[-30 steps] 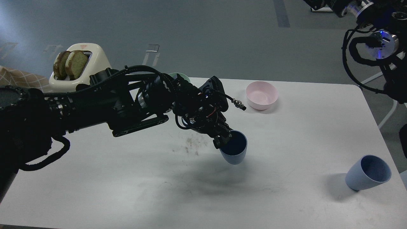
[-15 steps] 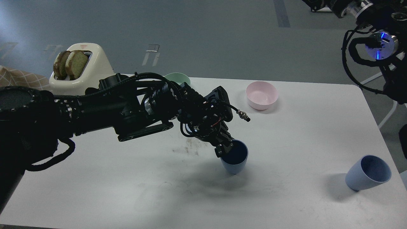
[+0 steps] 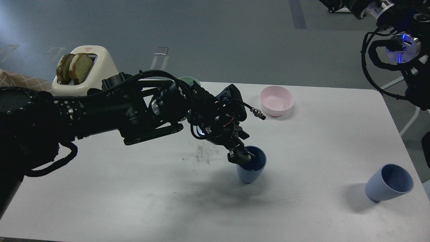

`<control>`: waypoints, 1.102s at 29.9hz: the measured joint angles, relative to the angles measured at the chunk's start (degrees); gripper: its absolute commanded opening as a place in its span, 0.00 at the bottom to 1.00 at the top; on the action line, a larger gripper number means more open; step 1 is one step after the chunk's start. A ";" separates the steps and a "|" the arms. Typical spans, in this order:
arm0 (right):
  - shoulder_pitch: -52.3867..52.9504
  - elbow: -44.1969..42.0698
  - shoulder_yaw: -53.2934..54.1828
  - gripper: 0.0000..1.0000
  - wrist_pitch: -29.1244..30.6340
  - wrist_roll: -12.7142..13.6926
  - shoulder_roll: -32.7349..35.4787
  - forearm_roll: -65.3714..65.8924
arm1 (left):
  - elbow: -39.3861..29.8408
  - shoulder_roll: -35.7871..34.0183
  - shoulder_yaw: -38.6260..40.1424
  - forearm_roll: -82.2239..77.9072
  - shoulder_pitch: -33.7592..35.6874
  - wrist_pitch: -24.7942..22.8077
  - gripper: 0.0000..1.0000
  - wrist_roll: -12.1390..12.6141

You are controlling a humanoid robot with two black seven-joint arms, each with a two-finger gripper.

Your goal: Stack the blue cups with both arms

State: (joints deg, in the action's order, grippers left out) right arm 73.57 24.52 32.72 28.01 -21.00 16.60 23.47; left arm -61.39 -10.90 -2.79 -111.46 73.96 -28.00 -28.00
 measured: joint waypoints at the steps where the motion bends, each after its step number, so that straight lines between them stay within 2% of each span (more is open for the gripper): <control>1: 0.00 0.00 0.00 1.00 0.00 0.00 0.00 0.00 | -0.03 -0.09 0.01 1.10 0.73 0.00 0.90 0.00; 6: -0.06 0.03 0.00 1.00 0.00 0.00 0.15 0.00 | -1.10 -1.80 0.24 6.23 4.55 0.00 0.91 0.00; 8: -0.10 0.43 -0.03 1.00 0.00 0.00 1.01 -0.07 | -1.63 -3.29 0.61 9.03 6.18 0.00 0.94 0.00; 12: -0.78 4.02 -0.30 1.00 0.00 0.15 5.98 0.10 | -1.86 -7.38 2.04 17.60 9.72 0.00 0.96 -0.01; 18: -4.04 19.41 -6.92 1.00 0.01 0.32 21.74 2.22 | 1.96 -15.97 6.38 36.27 10.33 0.00 0.97 0.01; 22: -5.55 28.99 -10.57 1.00 0.00 0.34 33.11 11.76 | 7.83 -19.37 9.73 50.53 7.86 0.01 0.97 0.01; 26: -7.74 37.70 -11.17 1.00 0.01 0.25 42.92 24.94 | 15.69 -19.14 12.90 63.38 5.75 0.02 0.97 0.01; 33: -15.65 51.17 -11.47 1.00 -0.01 -0.04 57.30 39.20 | 29.01 -12.62 15.39 79.32 2.30 0.01 0.97 0.01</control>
State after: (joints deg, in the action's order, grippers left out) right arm 57.91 75.69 21.25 28.00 -21.04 73.90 62.66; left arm -32.39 -23.52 12.60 -32.13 76.26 -27.99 -27.99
